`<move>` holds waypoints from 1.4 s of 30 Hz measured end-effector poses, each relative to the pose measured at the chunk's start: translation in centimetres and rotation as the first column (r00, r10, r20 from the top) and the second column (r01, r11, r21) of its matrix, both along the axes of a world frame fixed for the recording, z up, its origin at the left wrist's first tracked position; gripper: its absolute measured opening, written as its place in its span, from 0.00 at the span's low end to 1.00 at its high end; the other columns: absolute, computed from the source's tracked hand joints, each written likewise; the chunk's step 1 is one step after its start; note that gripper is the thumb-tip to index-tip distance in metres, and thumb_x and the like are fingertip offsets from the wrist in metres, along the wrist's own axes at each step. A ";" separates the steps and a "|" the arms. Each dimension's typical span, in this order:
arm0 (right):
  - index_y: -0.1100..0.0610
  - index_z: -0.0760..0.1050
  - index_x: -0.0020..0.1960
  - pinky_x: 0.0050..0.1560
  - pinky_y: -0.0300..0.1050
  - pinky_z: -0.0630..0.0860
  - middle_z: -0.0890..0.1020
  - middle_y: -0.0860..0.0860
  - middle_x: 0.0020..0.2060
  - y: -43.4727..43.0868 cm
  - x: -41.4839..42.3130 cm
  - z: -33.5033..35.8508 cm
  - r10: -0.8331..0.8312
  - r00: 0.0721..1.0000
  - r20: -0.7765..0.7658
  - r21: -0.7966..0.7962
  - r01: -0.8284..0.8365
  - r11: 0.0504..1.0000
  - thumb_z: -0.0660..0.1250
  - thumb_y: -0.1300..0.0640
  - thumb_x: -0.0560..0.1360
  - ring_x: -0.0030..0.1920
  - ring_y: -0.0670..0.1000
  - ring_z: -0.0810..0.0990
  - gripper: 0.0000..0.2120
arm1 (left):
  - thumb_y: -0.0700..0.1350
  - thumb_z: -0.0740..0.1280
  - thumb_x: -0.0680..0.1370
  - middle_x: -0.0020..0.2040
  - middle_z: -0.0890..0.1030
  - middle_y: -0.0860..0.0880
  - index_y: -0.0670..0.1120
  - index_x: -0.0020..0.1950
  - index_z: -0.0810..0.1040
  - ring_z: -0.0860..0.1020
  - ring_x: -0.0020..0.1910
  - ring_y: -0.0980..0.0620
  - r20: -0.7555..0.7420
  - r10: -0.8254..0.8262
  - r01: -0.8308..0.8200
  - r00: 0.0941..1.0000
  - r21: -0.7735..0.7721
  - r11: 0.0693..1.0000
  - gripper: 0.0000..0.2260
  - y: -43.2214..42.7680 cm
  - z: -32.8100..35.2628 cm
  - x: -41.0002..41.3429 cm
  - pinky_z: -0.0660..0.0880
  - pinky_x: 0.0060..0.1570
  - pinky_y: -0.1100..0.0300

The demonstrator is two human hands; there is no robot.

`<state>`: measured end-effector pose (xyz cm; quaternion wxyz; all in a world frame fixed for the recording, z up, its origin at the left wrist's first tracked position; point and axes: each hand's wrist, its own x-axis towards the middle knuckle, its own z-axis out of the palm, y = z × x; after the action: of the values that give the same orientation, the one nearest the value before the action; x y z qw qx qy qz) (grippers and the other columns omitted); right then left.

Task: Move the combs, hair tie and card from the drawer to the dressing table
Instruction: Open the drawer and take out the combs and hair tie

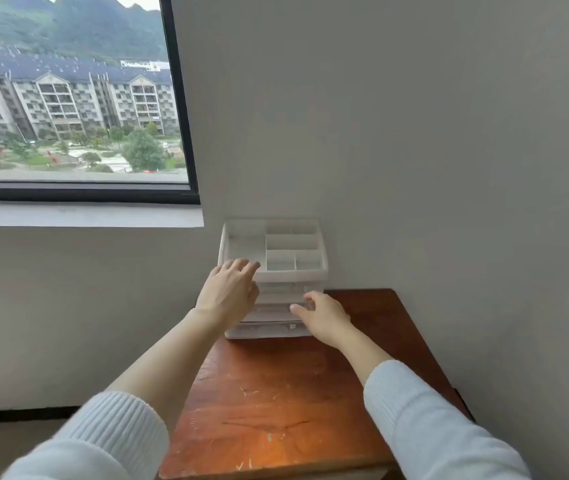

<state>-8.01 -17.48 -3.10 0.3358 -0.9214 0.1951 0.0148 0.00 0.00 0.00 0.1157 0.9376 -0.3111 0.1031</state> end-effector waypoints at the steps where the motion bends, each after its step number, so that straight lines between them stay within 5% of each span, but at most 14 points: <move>1: 0.54 0.68 0.68 0.67 0.55 0.66 0.74 0.52 0.66 0.2 1.0 -0.9 -0.020 1.000 -0.013 0.094 0.021 0.995 0.61 0.42 0.75 0.67 0.55 0.71 0.25 | 0.45 0.58 0.80 0.67 0.74 0.46 0.46 0.70 0.68 0.71 0.65 0.45 0.015 -0.034 0.034 0.999 0.008 0.999 0.18 0.2 -0.4 1.0 0.66 0.65 0.54; 6: 0.56 0.70 0.68 0.62 0.48 0.70 0.76 0.52 0.64 1.1 5.2 -4.1 -0.142 0.988 -0.060 0.485 0.153 0.861 0.63 0.46 0.76 0.64 0.54 0.73 0.23 | 0.41 0.59 0.80 0.60 0.80 0.46 0.45 0.68 0.72 0.77 0.58 0.42 0.050 -0.162 0.161 0.986 0.011 0.987 0.16 1.3 -3.4 5.3 0.69 0.64 0.53; 14: 0.58 0.80 0.50 0.42 0.44 0.67 0.75 0.49 0.38 2.5 8.2 -5.6 -0.423 0.873 -0.241 0.898 0.366 0.244 0.69 0.55 0.70 0.38 0.48 0.70 0.10 | 0.26 0.70 0.68 0.44 0.85 0.47 0.46 0.57 0.83 0.84 0.42 0.43 0.116 -0.047 0.071 0.992 -0.207 0.976 0.22 0.6 -5.2 6.2 0.76 0.57 0.43; 18: 0.57 0.78 0.47 0.39 0.44 0.64 0.70 0.50 0.35 2.8 8.4 -5.5 -0.474 0.847 -0.240 0.947 0.312 0.080 0.67 0.58 0.68 0.35 0.48 0.66 0.08 | 0.26 0.68 0.70 0.45 0.86 0.47 0.47 0.57 0.83 0.84 0.45 0.42 0.080 -0.010 0.032 0.997 -0.268 0.963 0.22 0.3 -5.5 6.3 0.73 0.61 0.45; 27: 0.55 0.76 0.61 0.46 0.48 0.70 0.76 0.55 0.55 3.5 4.3 -5.5 -0.339 0.872 -0.352 0.912 0.401 0.084 0.69 0.41 0.70 0.55 0.54 0.73 0.25 | 0.35 0.64 0.78 0.57 0.83 0.49 0.48 0.57 0.82 0.76 0.63 0.40 -0.108 0.048 -0.086 0.993 -0.384 0.919 0.14 0.0 -5.6 6.8 0.67 0.69 0.52; 36: 0.56 0.82 0.54 0.46 0.45 0.72 0.78 0.54 0.48 3.3 -0.3 -5.3 -0.266 0.881 -0.390 0.879 0.442 0.177 0.68 0.42 0.71 0.48 0.52 0.74 0.20 | 0.38 0.64 0.79 0.56 0.83 0.45 0.45 0.56 0.82 0.79 0.60 0.41 -0.085 0.021 -0.058 0.996 -0.453 0.890 0.10 -0.2 -5.6 6.4 0.64 0.70 0.49; 39: 0.57 0.82 0.54 0.46 0.45 0.74 0.80 0.55 0.49 3.0 -0.8 -4.8 -0.221 0.901 -0.374 0.871 0.423 0.251 0.67 0.43 0.72 0.49 0.52 0.75 0.19 | 0.40 0.65 0.79 0.60 0.82 0.45 0.46 0.59 0.81 0.76 0.64 0.43 -0.053 -0.014 -0.008 0.999 -0.396 0.918 0.11 0.0 -5.5 6.0 0.65 0.68 0.49; 42: 0.58 0.81 0.53 0.46 0.44 0.75 0.82 0.54 0.47 2.4 -0.9 -3.6 -0.115 0.935 -0.334 0.842 0.351 0.410 0.66 0.45 0.74 0.46 0.51 0.78 0.18 | 0.39 0.69 0.76 0.63 0.80 0.45 0.46 0.59 0.81 0.76 0.64 0.44 0.036 -0.131 0.136 0.991 -0.272 0.953 0.12 0.8 -5.2 5.0 0.77 0.58 0.46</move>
<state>-8.96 -15.12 -6.67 0.7432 -0.5612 0.3213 0.1714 5.02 0.84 -5.19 0.2483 0.8885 -0.3573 0.1454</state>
